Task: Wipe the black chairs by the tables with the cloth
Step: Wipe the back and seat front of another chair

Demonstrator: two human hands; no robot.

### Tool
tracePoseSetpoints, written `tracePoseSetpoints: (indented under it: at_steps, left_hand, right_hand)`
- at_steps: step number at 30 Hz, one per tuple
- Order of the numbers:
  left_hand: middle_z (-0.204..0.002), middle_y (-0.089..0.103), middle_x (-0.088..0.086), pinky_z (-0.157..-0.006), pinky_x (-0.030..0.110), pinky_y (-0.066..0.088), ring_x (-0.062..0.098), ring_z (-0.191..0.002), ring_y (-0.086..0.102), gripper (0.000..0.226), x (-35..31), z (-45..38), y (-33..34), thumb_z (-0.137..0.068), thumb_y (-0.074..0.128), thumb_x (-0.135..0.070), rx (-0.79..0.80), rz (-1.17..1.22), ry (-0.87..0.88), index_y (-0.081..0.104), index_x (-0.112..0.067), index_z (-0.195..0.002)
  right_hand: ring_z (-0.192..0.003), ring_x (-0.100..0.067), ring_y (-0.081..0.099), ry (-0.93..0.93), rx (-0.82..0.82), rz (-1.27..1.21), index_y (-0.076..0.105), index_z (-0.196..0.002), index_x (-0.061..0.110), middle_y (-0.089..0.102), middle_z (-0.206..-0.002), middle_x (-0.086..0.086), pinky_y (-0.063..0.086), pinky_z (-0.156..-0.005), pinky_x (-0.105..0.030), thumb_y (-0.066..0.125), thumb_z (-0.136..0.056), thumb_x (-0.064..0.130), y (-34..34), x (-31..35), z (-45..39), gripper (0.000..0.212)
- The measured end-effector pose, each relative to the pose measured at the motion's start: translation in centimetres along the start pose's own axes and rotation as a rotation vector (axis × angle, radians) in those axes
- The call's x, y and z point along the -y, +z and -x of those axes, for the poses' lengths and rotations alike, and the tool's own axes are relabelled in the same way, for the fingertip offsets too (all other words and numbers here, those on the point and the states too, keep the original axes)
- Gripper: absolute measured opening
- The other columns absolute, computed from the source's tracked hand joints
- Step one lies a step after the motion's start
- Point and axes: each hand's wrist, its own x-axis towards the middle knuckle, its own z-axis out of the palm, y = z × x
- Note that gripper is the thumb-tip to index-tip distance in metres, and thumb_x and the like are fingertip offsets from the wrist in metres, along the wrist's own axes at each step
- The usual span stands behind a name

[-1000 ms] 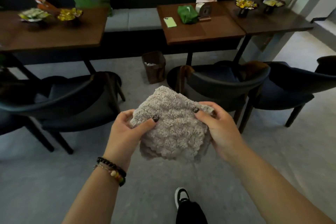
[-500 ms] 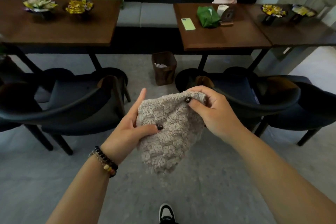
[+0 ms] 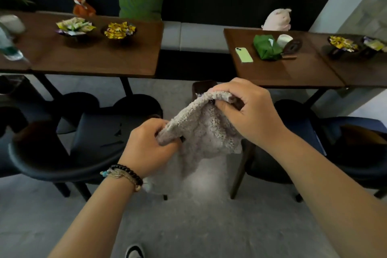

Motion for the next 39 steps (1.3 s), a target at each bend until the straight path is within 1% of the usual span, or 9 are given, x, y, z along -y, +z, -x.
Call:
tracePoseSetpoints:
  at_steps: [4,7,10,17,24,28,33,36,39]
  left_hand:
    - [-0.082,0.063,-0.004,-0.061,0.021,0.05,0.007,-0.074,0.06,0.013,4.2,-4.6,-3.0,-0.087,0.066,-0.03,0.0,0.26,-0.257,0.056,-0.021,-0.086]
    - [-0.102,0.068,0.001,-0.085,0.041,0.053,0.018,-0.098,0.063,0.012,7.2,-7.0,-5.9,-0.091,0.06,-0.012,0.063,0.54,-0.346,0.065,-0.02,-0.098]
    - [-0.098,0.073,0.001,-0.078,0.038,0.055,0.02,-0.096,0.067,0.031,10.0,-8.6,-8.7,-0.09,0.057,0.0,0.159,0.686,-0.365,0.072,-0.027,-0.086]
    - [-0.076,0.068,0.007,-0.061,0.03,0.055,0.019,-0.069,0.063,0.019,15.4,-11.6,-10.5,-0.082,0.062,0.013,0.34,0.62,-0.349,0.063,-0.006,-0.085]
    - [-0.09,0.074,-0.001,-0.066,0.021,0.054,0.006,-0.078,0.07,0.031,19.6,-15.2,-8.2,-0.08,0.071,0.002,0.155,0.595,-0.536,0.059,-0.016,-0.101]
    - [-0.097,0.072,-0.008,-0.077,0.027,0.054,0.008,-0.093,0.068,0.03,22.8,-16.0,-6.1,-0.088,0.066,-0.009,0.063,0.611,-0.734,0.052,-0.029,-0.106]
    - [-0.104,0.064,-0.01,-0.095,0.038,0.049,0.011,-0.101,0.06,0.03,25.8,-15.7,-0.8,-0.092,0.059,-0.012,0.012,0.562,-0.887,0.049,-0.026,-0.117]
    - [-0.101,0.061,-0.01,-0.082,0.03,0.049,0.008,-0.094,0.06,0.026,26.7,-14.4,1.9,-0.095,0.054,-0.017,-0.02,0.535,-0.968,0.048,-0.024,-0.119]
    - [-0.1,0.062,-0.006,-0.09,0.037,0.049,0.012,-0.094,0.06,0.017,27.6,-13.3,2.8,-0.096,0.051,-0.023,-0.095,0.566,-1.049,0.052,-0.025,-0.113]
  right_hand:
    - [-0.091,-0.019,0.065,-0.09,-0.073,0.014,0.071,-0.104,0.002,0.067,-0.096,-0.01,0.053,-0.08,-0.033,0.069,-0.087,0.004,5.1,3.4,-1.8,0.018]
    - [-0.101,-0.015,0.063,-0.096,0.254,-0.024,0.068,-0.116,0.01,0.067,-0.107,-0.003,0.052,-0.085,-0.035,0.071,-0.088,0.024,10.4,5.6,-1.4,0.032]
    - [-0.12,-0.001,0.052,0.039,0.453,-0.109,0.061,-0.128,0.023,0.061,-0.124,0.012,0.043,-0.102,-0.027,0.071,-0.083,0.047,14.5,6.2,-2.1,0.052]
    - [-0.132,0.003,0.032,0.404,0.457,-0.038,0.021,-0.148,0.04,0.04,-0.141,0.018,0.027,-0.107,-0.019,0.078,-0.075,0.04,21.9,2.4,-8.7,0.093]
    - [-0.09,-0.021,0.059,0.549,0.442,0.169,0.065,-0.092,0.02,0.058,-0.095,0.003,0.051,-0.074,-0.041,0.071,-0.075,0.029,25.9,-4.7,-12.2,0.02]
    - [-0.102,-0.022,0.052,0.633,0.193,0.254,0.058,-0.102,0.01,0.05,-0.112,-0.004,0.051,-0.078,-0.039,0.073,-0.078,0.025,27.5,-9.6,-12.0,0.032]
    - [-0.125,-0.021,0.048,0.814,0.533,-0.142,0.042,-0.133,0.009,0.038,-0.134,0.0,0.043,-0.096,-0.023,0.065,-0.087,0.016,34.6,-9.9,-7.4,0.052]
    - [-0.144,-0.014,0.018,0.909,0.635,-0.33,0.04,-0.116,0.018,-0.001,-0.158,0.004,0.035,-0.107,-0.029,0.064,-0.081,0.024,38.2,-8.3,-3.3,0.042]
    - [-0.132,0.005,0.017,1.022,0.501,-0.36,0.042,-0.097,0.027,-0.003,-0.158,0.018,0.027,-0.097,-0.017,0.065,-0.081,0.041,39.2,-7.8,-3.0,0.031]
